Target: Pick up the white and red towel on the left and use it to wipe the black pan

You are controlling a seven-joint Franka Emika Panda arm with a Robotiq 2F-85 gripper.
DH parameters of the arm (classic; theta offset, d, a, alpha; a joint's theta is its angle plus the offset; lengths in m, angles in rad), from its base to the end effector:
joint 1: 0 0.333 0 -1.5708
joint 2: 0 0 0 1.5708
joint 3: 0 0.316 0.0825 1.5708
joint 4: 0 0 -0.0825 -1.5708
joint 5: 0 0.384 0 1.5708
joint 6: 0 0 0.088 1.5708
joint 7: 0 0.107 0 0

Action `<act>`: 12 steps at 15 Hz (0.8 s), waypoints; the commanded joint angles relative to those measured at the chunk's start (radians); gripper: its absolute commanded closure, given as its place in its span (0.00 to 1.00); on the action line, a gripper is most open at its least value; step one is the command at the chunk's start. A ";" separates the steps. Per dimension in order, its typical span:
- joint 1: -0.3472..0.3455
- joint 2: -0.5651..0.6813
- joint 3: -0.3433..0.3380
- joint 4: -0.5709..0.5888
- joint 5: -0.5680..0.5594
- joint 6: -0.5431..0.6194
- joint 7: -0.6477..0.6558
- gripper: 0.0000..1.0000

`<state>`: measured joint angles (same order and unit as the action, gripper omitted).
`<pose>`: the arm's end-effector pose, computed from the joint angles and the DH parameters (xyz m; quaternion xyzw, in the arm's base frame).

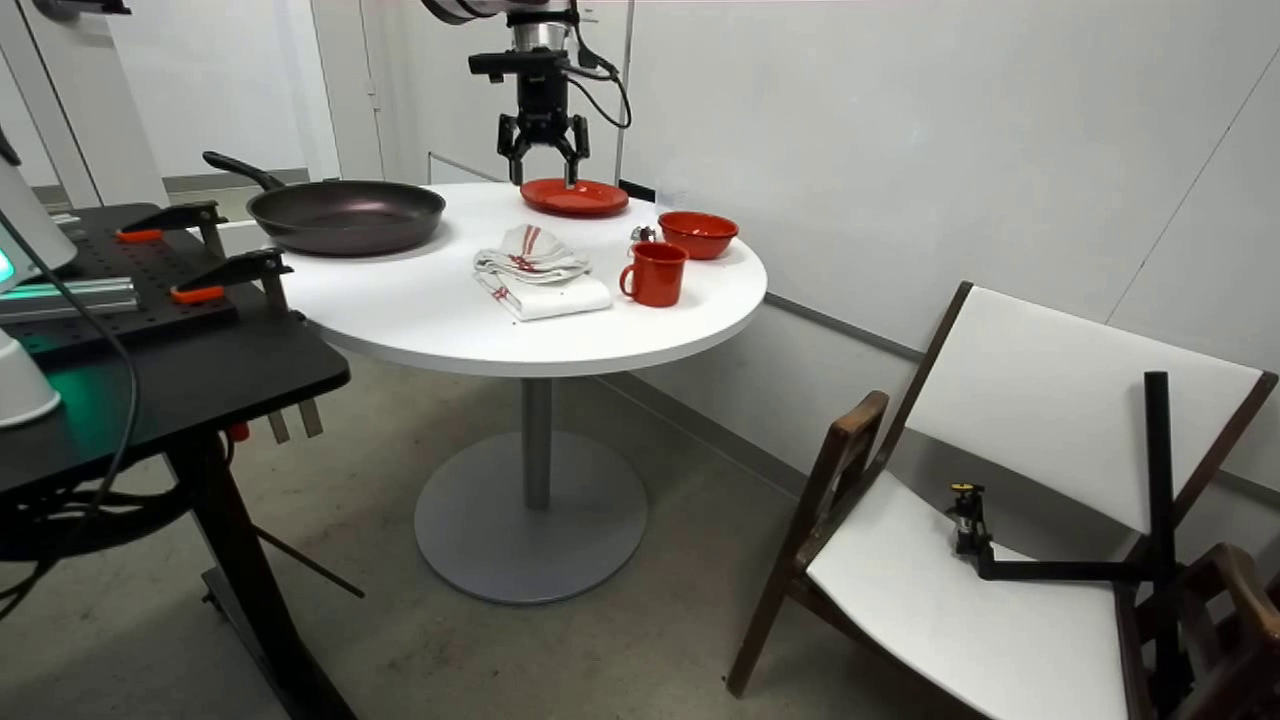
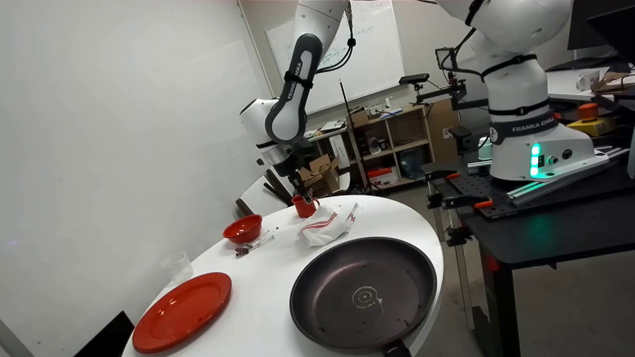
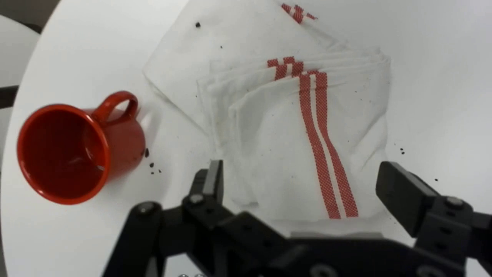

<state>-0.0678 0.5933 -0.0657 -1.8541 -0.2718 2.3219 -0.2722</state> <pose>0.6228 -0.0867 0.1907 0.9769 0.1709 -0.0840 0.0966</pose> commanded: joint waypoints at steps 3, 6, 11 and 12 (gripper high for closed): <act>-0.004 0.092 0.054 0.075 0.015 0.031 -0.061 0.00; 0.007 0.074 0.049 0.044 0.009 0.023 -0.032 0.00; 0.004 0.084 0.051 0.055 0.010 0.023 -0.038 0.00; 0.004 0.099 0.048 0.071 0.008 0.021 -0.037 0.00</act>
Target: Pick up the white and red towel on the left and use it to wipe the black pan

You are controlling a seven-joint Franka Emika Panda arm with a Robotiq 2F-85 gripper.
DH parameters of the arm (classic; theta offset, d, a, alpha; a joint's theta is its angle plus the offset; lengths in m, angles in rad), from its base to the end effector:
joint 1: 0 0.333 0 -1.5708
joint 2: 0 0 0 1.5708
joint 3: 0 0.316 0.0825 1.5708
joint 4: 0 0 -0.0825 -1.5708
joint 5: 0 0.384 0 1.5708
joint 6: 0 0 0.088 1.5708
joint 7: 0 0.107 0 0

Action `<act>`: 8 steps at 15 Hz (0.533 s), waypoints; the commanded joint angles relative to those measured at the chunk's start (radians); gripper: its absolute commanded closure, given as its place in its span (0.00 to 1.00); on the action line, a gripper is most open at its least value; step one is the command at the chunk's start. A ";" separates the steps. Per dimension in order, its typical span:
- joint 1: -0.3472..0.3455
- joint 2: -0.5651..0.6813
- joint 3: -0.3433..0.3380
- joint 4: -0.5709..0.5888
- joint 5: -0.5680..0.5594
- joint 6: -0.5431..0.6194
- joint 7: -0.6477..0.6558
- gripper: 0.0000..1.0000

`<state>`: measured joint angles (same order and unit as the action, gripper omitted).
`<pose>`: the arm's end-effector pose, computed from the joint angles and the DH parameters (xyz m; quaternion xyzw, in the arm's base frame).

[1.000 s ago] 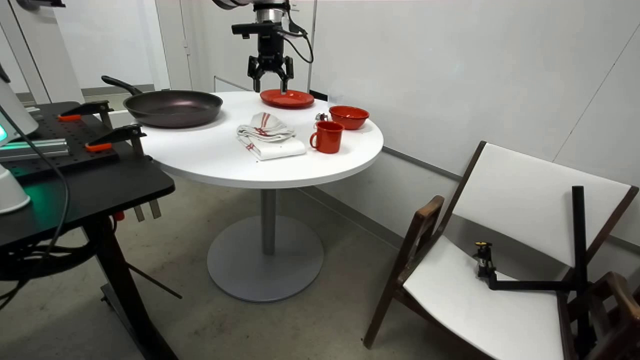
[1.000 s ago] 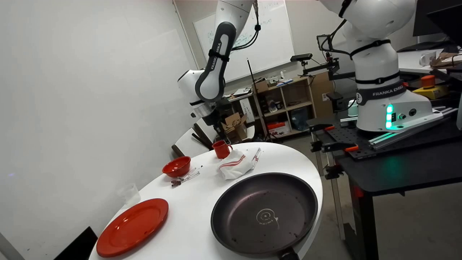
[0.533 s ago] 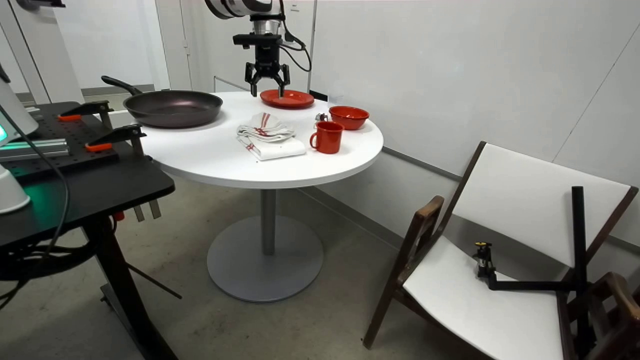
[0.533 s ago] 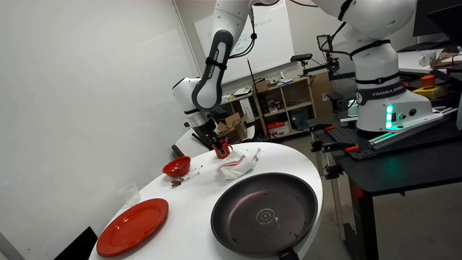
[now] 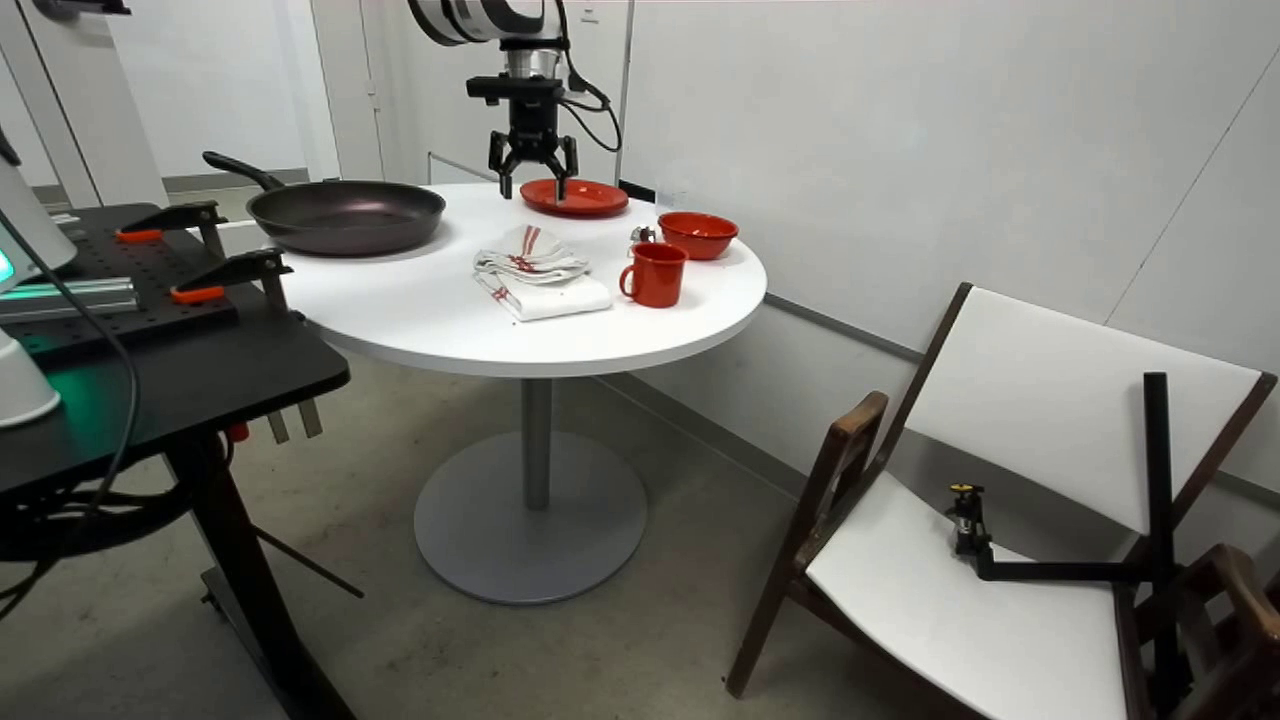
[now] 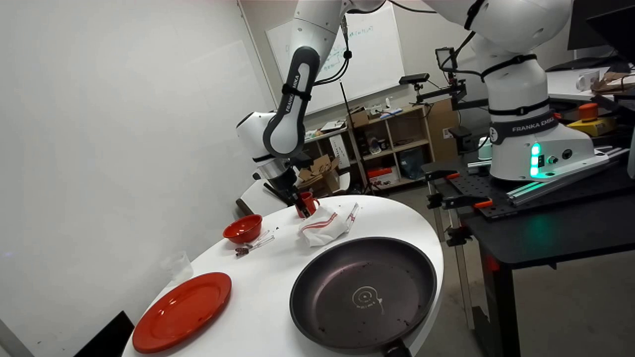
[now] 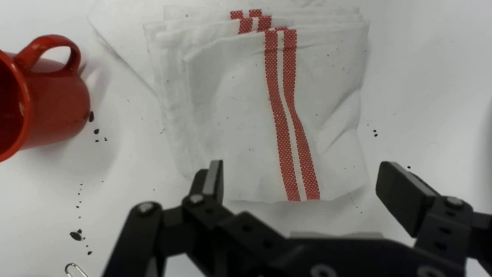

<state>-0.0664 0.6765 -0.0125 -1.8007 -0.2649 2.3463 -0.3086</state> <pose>0.6353 -0.0537 0.1591 0.9707 0.2122 -0.0816 0.0778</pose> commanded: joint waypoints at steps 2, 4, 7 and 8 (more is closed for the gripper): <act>-0.003 0.064 -0.005 0.064 0.007 -0.023 -0.013 0.00; -0.006 0.105 -0.007 0.101 0.008 -0.039 -0.014 0.00; -0.023 0.168 -0.005 0.166 0.014 -0.064 -0.036 0.00; -0.027 0.185 -0.004 0.182 0.014 -0.070 -0.042 0.00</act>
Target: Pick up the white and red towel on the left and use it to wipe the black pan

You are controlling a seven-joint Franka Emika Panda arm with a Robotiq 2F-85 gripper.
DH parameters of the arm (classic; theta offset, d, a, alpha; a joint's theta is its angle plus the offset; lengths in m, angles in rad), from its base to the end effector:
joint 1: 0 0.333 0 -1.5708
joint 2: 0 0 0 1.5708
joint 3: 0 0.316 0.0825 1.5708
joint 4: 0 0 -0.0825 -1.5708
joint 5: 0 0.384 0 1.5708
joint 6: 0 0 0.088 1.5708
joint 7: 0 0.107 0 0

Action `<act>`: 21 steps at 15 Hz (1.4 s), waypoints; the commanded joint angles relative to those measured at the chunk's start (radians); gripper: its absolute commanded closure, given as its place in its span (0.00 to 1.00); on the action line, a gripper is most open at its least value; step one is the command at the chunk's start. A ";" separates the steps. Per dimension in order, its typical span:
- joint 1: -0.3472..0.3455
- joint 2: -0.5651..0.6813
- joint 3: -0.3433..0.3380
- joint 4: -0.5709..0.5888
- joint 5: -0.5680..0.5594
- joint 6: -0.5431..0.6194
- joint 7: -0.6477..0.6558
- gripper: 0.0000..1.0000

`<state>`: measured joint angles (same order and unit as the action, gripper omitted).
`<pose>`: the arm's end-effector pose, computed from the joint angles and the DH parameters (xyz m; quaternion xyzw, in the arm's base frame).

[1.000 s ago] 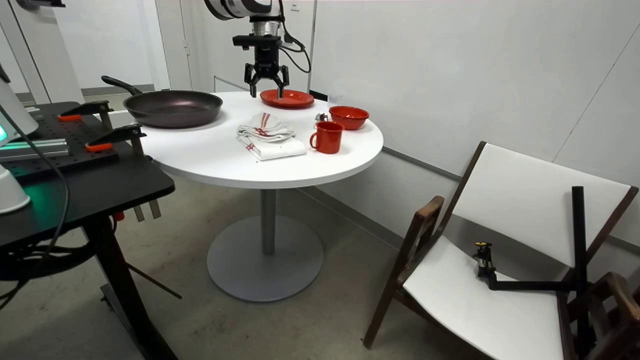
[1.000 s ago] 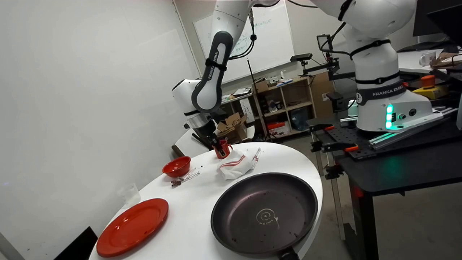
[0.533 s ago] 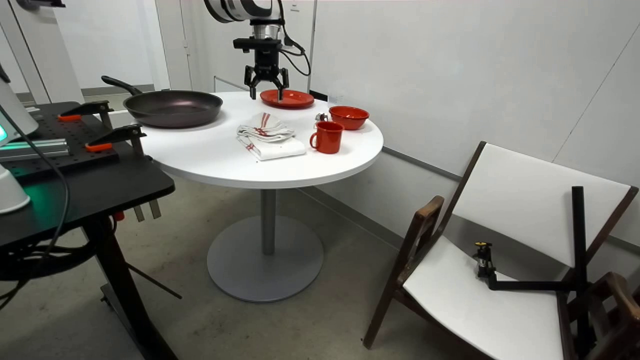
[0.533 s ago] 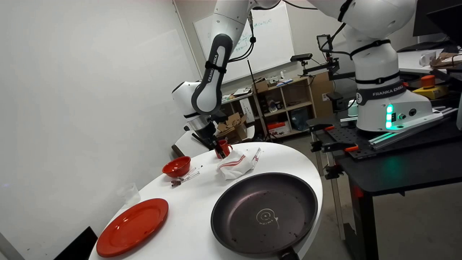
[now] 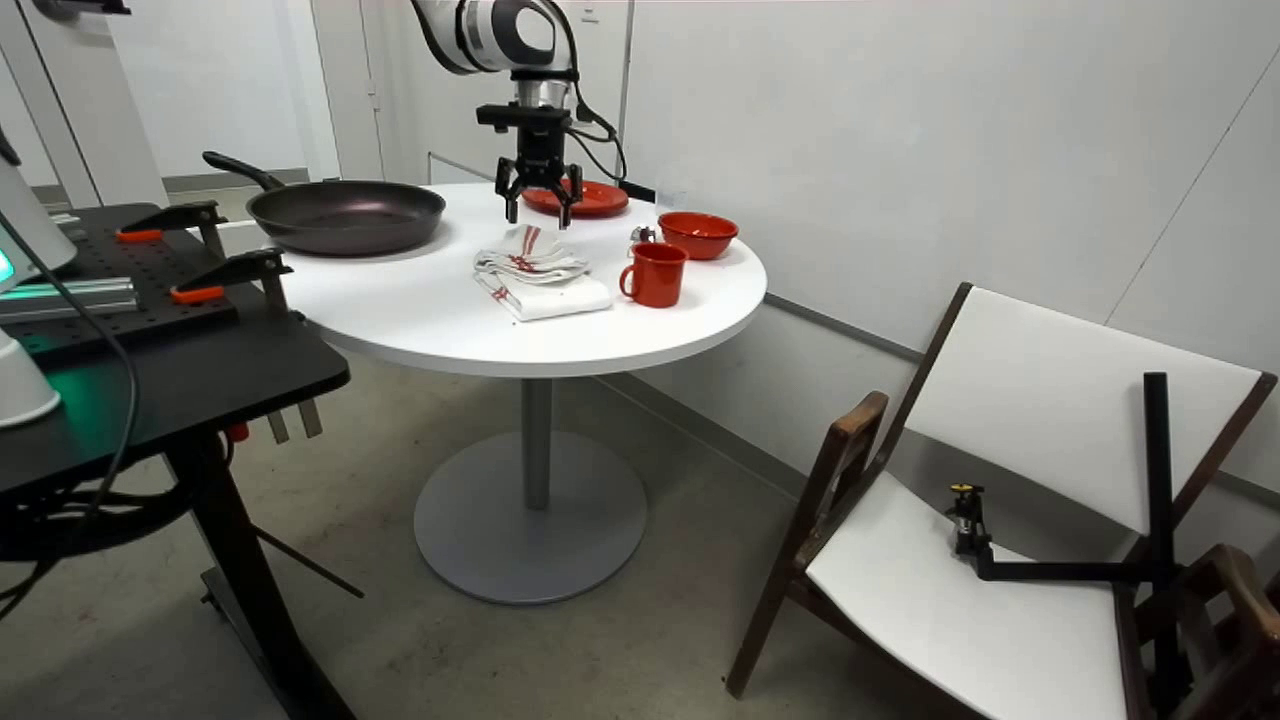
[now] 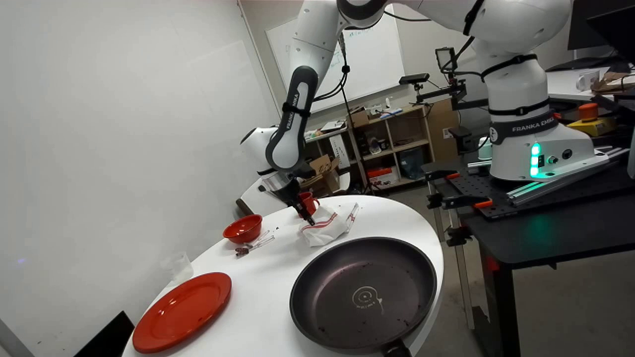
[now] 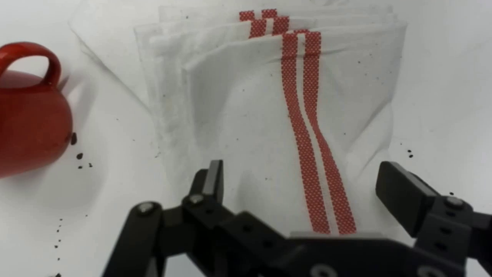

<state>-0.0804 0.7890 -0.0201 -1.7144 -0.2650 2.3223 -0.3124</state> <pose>0.6416 -0.0687 0.1173 0.9700 0.2046 -0.1076 0.0748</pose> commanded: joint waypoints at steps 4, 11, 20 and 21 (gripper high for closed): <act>-0.010 0.122 0.012 0.142 0.012 -0.072 -0.051 0.00; -0.015 0.192 0.039 0.214 0.021 -0.116 -0.092 0.00; -0.045 0.200 0.045 0.243 0.037 -0.115 -0.118 0.71; -0.048 0.198 0.046 0.241 0.040 -0.111 -0.118 0.79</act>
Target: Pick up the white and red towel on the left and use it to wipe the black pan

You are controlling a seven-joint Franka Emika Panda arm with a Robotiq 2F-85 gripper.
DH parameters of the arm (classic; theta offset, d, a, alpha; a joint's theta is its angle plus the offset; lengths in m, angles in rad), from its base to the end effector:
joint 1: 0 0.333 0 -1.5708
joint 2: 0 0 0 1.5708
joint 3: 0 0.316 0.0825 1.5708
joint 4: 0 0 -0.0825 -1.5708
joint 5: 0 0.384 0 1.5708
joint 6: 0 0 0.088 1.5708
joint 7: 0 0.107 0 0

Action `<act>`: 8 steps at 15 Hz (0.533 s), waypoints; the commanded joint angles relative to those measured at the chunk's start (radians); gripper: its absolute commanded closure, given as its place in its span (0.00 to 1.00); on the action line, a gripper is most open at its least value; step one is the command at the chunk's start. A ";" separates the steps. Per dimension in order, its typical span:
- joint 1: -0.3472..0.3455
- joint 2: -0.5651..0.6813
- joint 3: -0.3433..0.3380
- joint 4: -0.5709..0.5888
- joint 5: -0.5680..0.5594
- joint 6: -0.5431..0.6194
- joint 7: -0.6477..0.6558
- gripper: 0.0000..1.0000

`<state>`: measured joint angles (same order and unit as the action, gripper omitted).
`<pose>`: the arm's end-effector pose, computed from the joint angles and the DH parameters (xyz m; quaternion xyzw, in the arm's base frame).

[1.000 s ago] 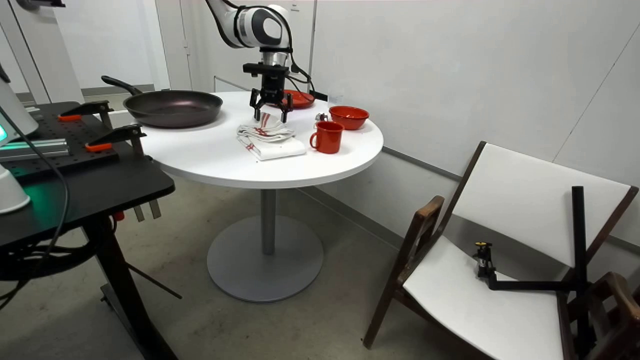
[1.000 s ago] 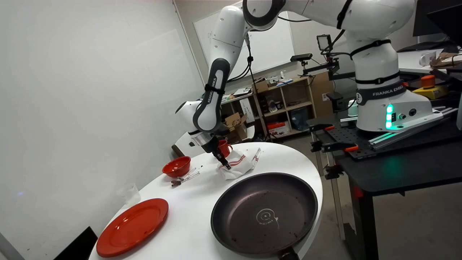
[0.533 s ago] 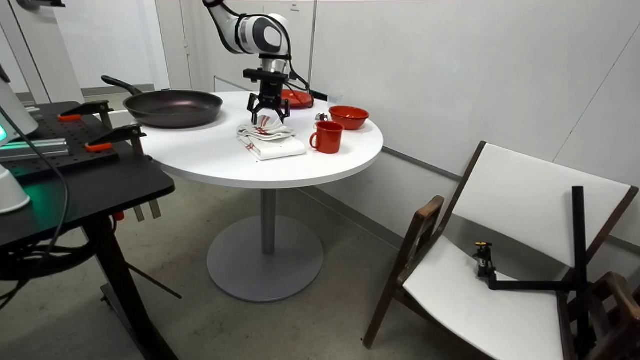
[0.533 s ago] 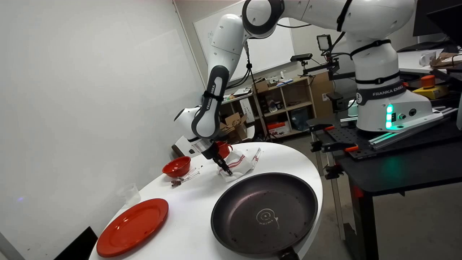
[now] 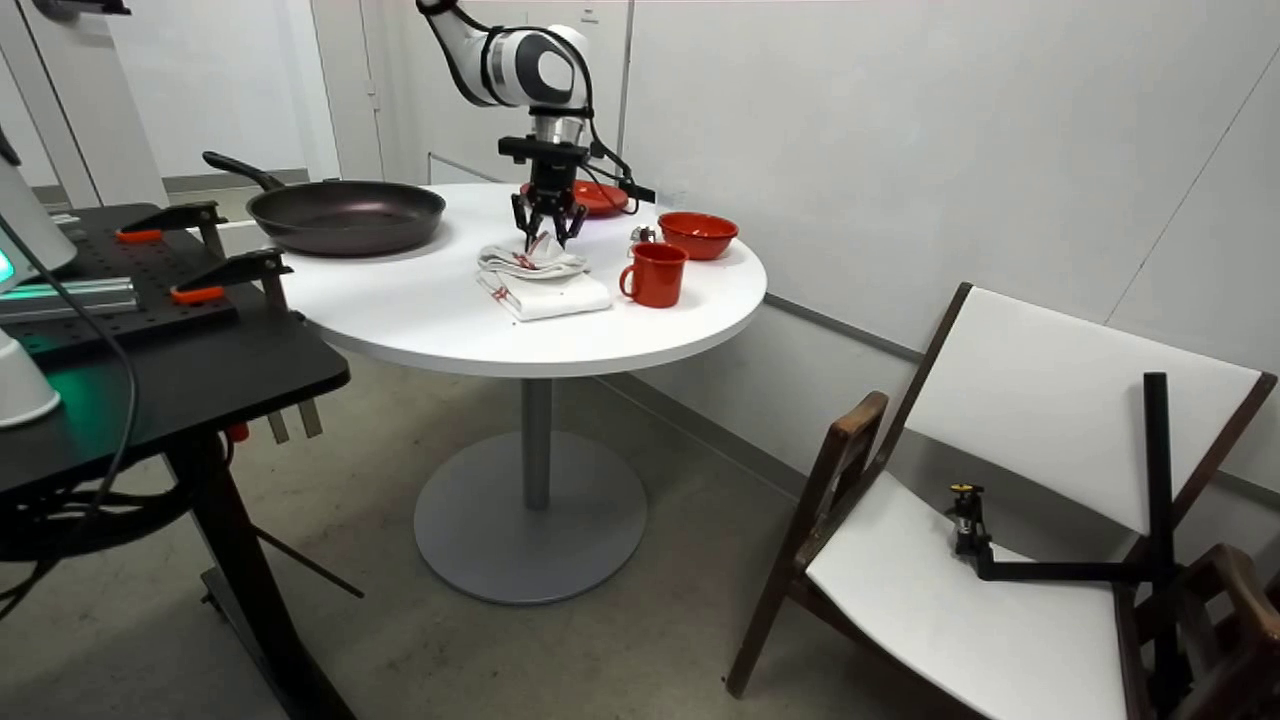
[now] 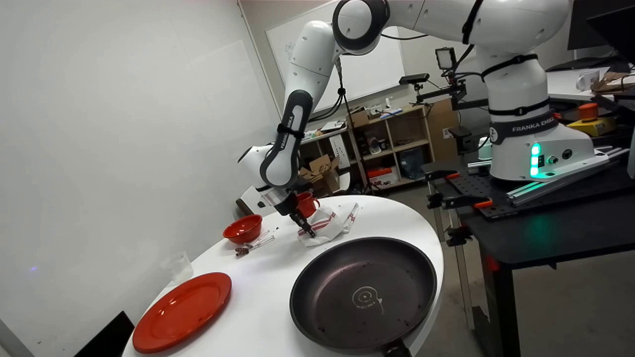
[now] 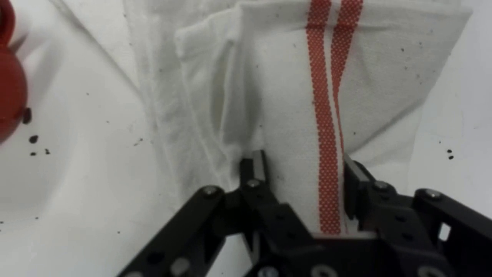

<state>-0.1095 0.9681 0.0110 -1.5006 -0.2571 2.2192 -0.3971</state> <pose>0.6665 -0.0749 0.0705 0.9607 0.2332 -0.1408 0.0541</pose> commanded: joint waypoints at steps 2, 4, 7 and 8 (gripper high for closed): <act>-0.027 0.010 0.021 0.019 0.040 -0.002 -0.037 0.92; -0.040 -0.010 0.031 -0.004 0.058 0.009 -0.041 0.98; -0.060 -0.079 0.049 -0.092 0.100 0.053 -0.030 0.97; -0.064 -0.107 0.056 -0.128 0.117 0.072 -0.024 0.95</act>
<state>-0.1480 0.9503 0.0358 -1.5132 -0.1911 2.2397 -0.4068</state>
